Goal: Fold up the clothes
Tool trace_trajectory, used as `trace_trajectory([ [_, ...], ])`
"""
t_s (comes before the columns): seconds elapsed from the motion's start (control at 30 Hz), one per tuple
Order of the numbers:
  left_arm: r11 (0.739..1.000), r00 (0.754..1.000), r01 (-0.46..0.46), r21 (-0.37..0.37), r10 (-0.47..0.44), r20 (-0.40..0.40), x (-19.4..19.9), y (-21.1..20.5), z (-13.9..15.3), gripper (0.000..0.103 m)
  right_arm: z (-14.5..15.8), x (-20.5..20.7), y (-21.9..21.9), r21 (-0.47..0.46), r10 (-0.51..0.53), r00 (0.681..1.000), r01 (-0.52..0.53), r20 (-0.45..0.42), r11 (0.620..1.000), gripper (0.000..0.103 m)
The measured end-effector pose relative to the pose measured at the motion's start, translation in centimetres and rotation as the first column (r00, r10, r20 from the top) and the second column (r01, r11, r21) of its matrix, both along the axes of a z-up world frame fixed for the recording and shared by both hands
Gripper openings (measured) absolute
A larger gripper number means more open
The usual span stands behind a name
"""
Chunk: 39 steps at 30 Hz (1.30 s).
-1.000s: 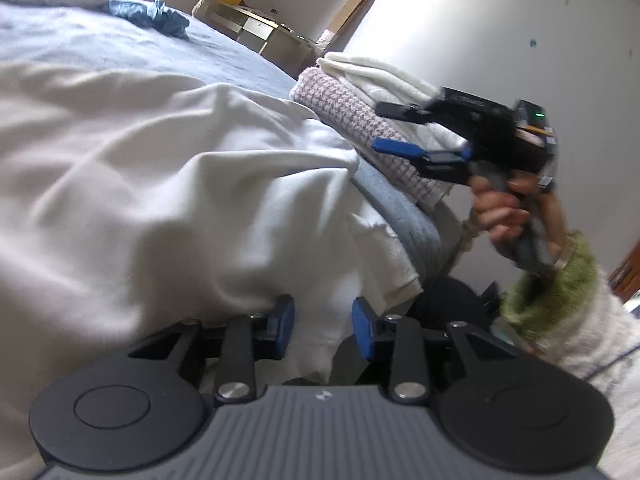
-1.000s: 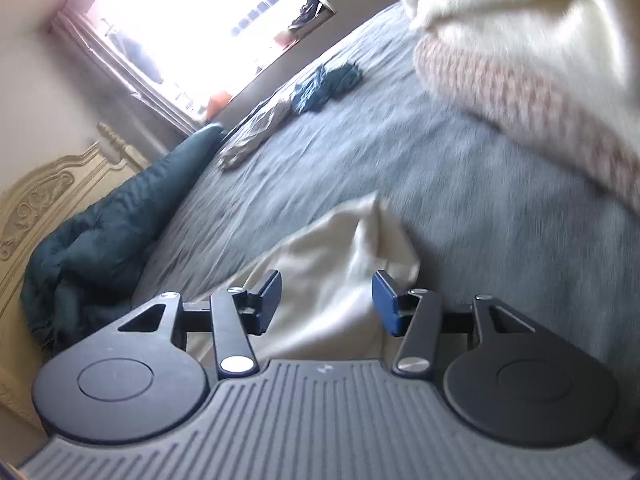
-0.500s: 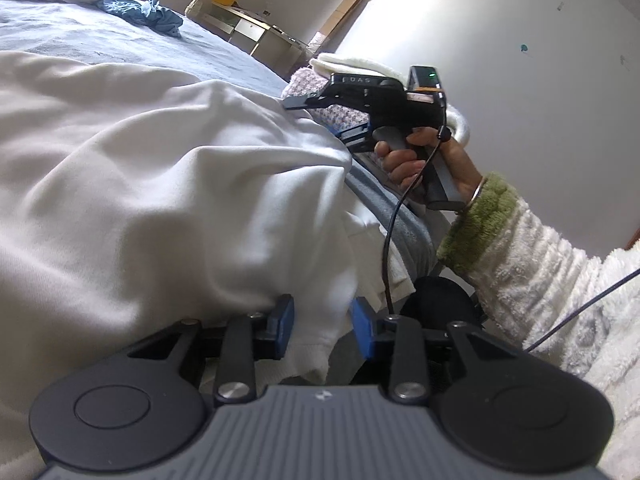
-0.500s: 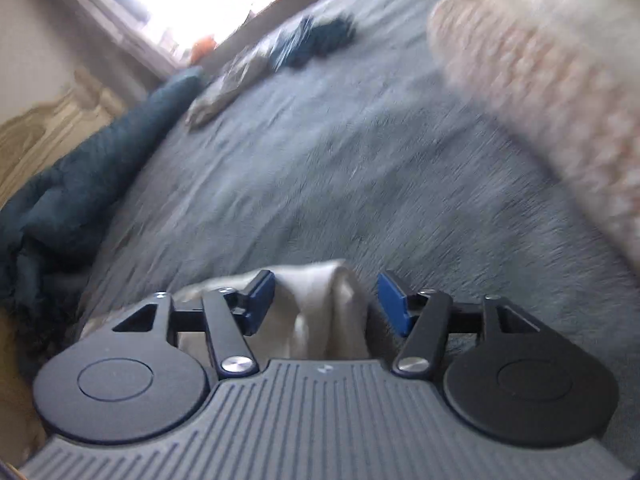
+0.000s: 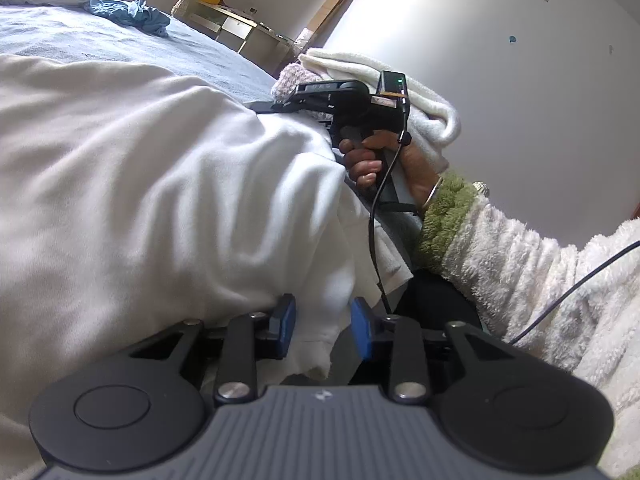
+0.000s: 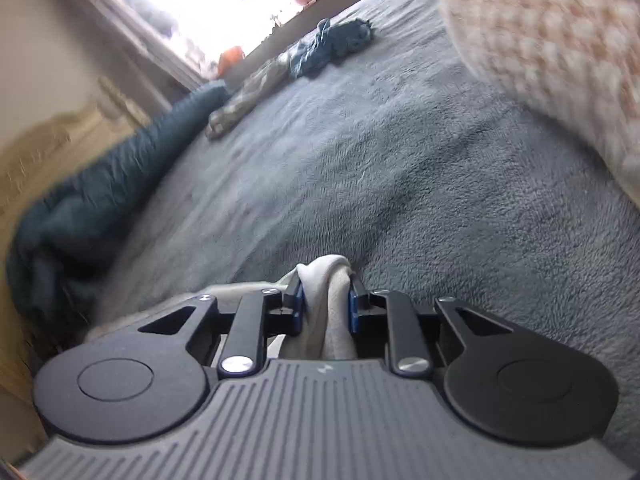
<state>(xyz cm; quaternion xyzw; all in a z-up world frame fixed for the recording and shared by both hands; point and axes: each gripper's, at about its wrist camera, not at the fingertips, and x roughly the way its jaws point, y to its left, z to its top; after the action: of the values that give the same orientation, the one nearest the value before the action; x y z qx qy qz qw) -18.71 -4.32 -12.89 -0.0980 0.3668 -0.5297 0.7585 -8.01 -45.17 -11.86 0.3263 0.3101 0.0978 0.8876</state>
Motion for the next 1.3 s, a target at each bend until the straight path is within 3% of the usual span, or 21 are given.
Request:
trace_trajectory([
  [0.1,1.000,1.000,-0.004,0.008,0.004,0.006,-0.2,-0.1,0.2,0.032,2.2,-2.6,0.0,0.000,-0.027,1.000,0.027,0.013,1.000,0.034],
  [0.27,0.999,0.999,-0.015,0.037,0.014,0.033,-0.7,-0.6,0.7,0.035,5.9,-7.0,-0.1,0.001,-0.073,0.997,0.073,0.036,0.997,0.041],
  [0.43,0.998,0.998,-0.030,0.052,0.027,0.058,-1.4,-1.3,2.2,0.046,5.1,-10.6,1.8,0.183,0.047,0.992,-0.026,-0.114,0.983,0.041],
  [0.57,0.992,0.993,-0.058,0.113,0.046,0.106,-2.0,-2.7,2.6,0.047,3.4,-11.2,2.4,0.133,0.009,0.979,0.019,-0.203,0.991,0.041],
  [0.67,0.987,0.992,-0.093,0.132,0.081,0.095,-2.1,-3.3,2.4,0.039,2.0,-10.2,1.5,0.133,-0.043,0.972,0.075,-0.230,0.988,0.041],
  [0.7,0.985,0.991,-0.112,0.128,0.102,0.083,-2.0,-3.3,2.3,0.031,1.7,-9.9,1.4,0.143,-0.049,0.973,0.082,-0.225,0.986,0.040],
  [0.73,0.983,0.990,-0.132,0.125,0.124,0.073,-1.9,-3.3,2.2,0.014,1.6,-9.7,1.3,0.156,-0.048,0.977,0.081,-0.208,0.984,0.038],
  [0.8,0.979,0.987,-0.156,0.127,0.149,0.067,-1.7,-3.0,2.1,0.003,1.8,-9.5,1.2,0.165,-0.042,0.985,0.070,-0.168,0.984,0.015],
  [0.87,0.983,0.987,-0.148,0.113,0.140,0.081,-1.8,-2.5,2.1,0.002,3.1,-10.0,1.7,0.107,-0.040,0.993,0.051,-0.109,0.993,0.008],
  [0.97,0.988,0.990,-0.097,0.118,0.084,0.113,-2.0,-2.2,2.3,0.002,5.4,-10.7,2.9,-0.001,-0.019,1.000,0.019,-0.021,1.000,0.007],
  [1.07,0.991,0.992,-0.036,0.129,0.020,0.123,-2.0,-2.2,2.0,0.002,5.9,-10.7,3.2,-0.133,-0.033,0.999,0.030,-0.020,0.991,0.007],
  [1.1,0.991,0.991,-0.021,0.135,0.003,0.131,-2.0,-2.2,1.9,0.002,5.5,-10.3,3.4,-0.213,-0.070,0.997,0.060,-0.041,0.975,0.007],
  [1.2,0.990,0.992,-0.003,0.143,-0.014,0.124,-1.8,-2.3,1.6,0.002,3.6,-9.4,3.4,-0.454,-0.198,0.976,0.136,-0.091,0.880,0.010],
  [1.23,0.991,0.993,0.003,0.137,-0.018,0.112,-1.6,-2.3,1.5,0.002,3.2,-9.5,3.1,-0.465,-0.221,0.971,0.155,-0.090,0.872,0.010],
  [1.3,0.992,0.994,0.014,0.122,-0.028,0.109,-1.4,-2.1,1.5,0.002,3.7,-10.9,2.3,-0.364,-0.220,0.974,0.186,-0.053,0.913,0.010],
])
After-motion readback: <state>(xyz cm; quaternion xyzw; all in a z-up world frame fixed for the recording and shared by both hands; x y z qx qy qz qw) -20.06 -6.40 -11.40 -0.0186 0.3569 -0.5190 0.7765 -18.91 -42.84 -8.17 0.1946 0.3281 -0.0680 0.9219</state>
